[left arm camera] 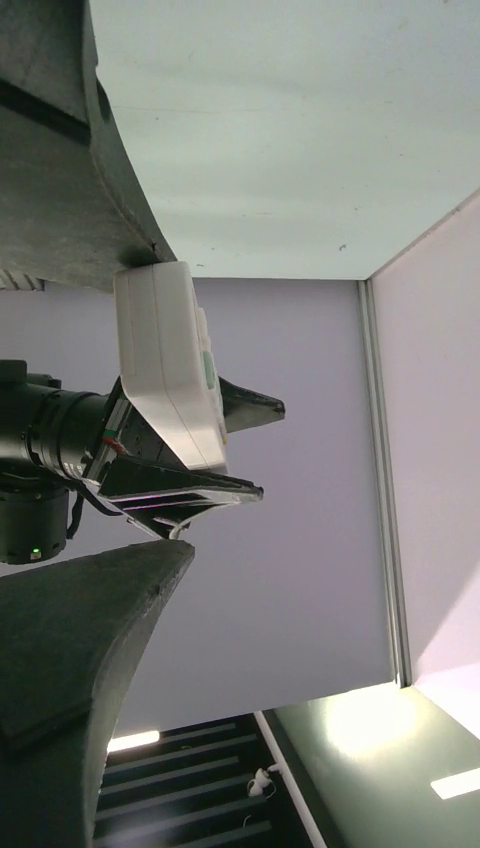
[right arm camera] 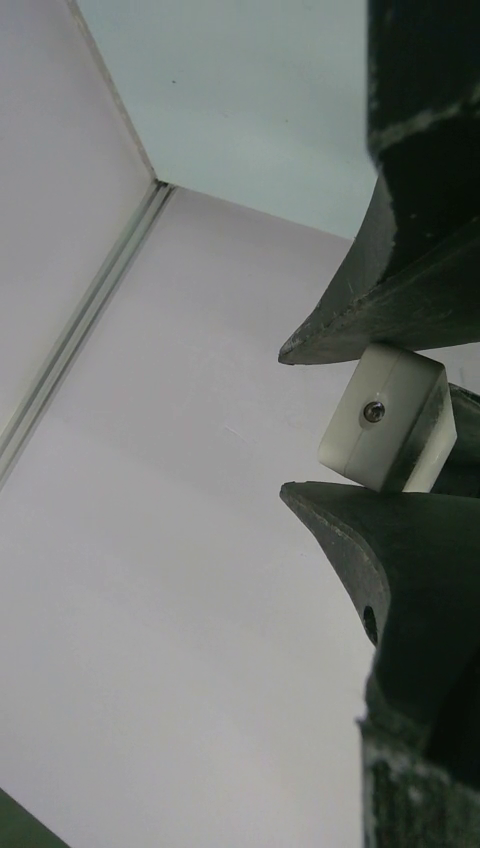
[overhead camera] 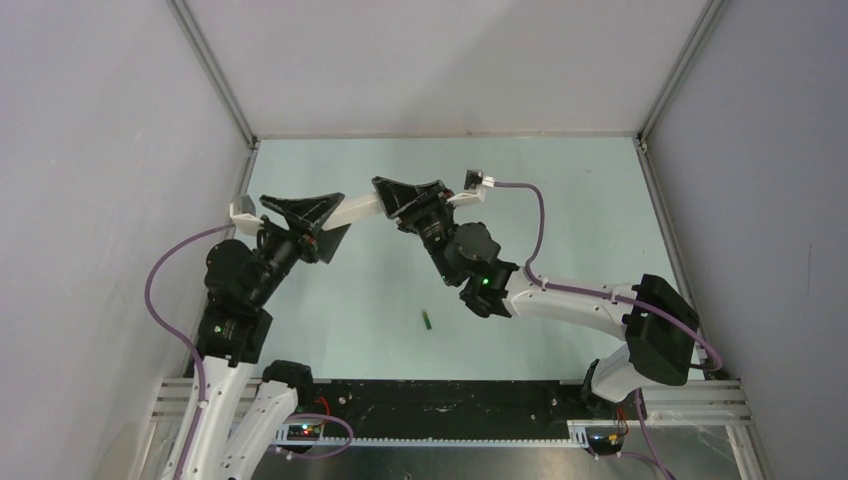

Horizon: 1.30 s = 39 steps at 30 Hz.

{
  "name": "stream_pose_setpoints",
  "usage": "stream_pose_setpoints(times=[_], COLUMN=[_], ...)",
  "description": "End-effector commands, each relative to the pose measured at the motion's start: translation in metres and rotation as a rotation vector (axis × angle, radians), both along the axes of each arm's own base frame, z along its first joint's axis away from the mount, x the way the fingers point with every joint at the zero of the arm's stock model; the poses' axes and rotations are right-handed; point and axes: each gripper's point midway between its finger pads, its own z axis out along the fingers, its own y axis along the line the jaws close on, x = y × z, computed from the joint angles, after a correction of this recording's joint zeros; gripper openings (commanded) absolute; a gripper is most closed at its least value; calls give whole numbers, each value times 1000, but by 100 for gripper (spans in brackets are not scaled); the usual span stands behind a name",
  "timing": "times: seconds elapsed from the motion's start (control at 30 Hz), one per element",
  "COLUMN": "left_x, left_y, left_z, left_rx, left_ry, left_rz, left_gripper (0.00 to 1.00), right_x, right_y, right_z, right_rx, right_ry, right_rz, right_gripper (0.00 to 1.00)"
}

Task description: Load the batteries into the remote control

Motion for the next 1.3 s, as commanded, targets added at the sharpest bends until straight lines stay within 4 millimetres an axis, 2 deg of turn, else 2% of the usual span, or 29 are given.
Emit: stream_pose_setpoints(times=[0.0,0.17,0.47,0.67,0.97,1.1,1.2,1.23,1.27], left_x=[-5,-5,-7,-9,-11,-9,-9,-9,-10], left_y=[-8,-12,-19,-23,-29,-29,-30,-30,-28], left_z=[5,-8,-20,-25,-52,-52,-46,-38,-39], left_rx=[-27,-37,-38,-12,71,156,324,367,446], left_ry=[-18,22,56,55,56,-1,-125,-169,-215], left_rz=[-52,-82,-130,-163,-210,-217,-244,-250,-254], left_gripper=[91,96,99,99,99,99,98,98,98], right_x=[4,12,29,36,51,55,55,52,54], right_y=[-13,-18,-26,-34,-49,-52,-56,-55,-58], right_z=[24,19,11,6,-15,-30,-32,-35,-36], right_rx=[27,10,-16,-49,-127,-163,-186,-202,-209], right_ry=[-8,15,43,59,123,153,156,162,170], right_rz=[-18,-22,18,7,-4,7,33,64,70], right_gripper=[15,13,0,0,0,0,0,0,0])
